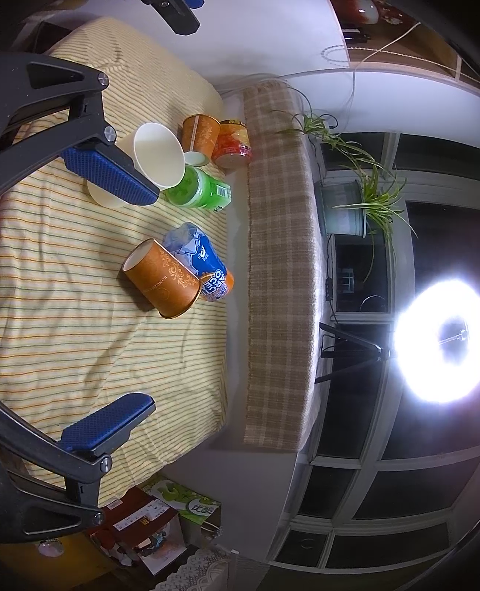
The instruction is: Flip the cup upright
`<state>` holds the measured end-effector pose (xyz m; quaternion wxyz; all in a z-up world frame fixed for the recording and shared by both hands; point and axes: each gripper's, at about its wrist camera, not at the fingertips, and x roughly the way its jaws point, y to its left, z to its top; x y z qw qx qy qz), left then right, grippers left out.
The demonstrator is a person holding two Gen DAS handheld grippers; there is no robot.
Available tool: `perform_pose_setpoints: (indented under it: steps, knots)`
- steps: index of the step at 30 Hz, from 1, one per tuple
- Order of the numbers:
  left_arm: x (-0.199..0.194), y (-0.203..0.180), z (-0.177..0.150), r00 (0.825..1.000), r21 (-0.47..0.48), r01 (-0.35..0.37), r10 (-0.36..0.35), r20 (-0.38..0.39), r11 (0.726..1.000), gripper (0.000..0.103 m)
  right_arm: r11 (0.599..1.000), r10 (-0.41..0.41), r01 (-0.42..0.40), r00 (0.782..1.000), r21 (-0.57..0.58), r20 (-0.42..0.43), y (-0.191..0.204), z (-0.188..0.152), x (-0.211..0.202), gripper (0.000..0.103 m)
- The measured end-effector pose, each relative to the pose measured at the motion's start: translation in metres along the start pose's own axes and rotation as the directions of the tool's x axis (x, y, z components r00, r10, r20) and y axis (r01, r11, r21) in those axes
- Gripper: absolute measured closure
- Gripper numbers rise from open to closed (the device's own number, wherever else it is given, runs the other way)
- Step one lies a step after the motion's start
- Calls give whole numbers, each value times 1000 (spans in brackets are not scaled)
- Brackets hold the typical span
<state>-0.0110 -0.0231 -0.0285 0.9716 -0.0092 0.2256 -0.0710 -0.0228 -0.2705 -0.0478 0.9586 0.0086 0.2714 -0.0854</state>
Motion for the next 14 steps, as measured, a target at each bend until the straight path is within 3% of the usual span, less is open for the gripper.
perform_pose_setpoints:
  steps: [14]
  knots:
    - [0, 4, -1, 999, -22, -44, 45, 17, 999, 1, 1000, 9, -10, 1000, -13, -12, 3, -2, 4, 0]
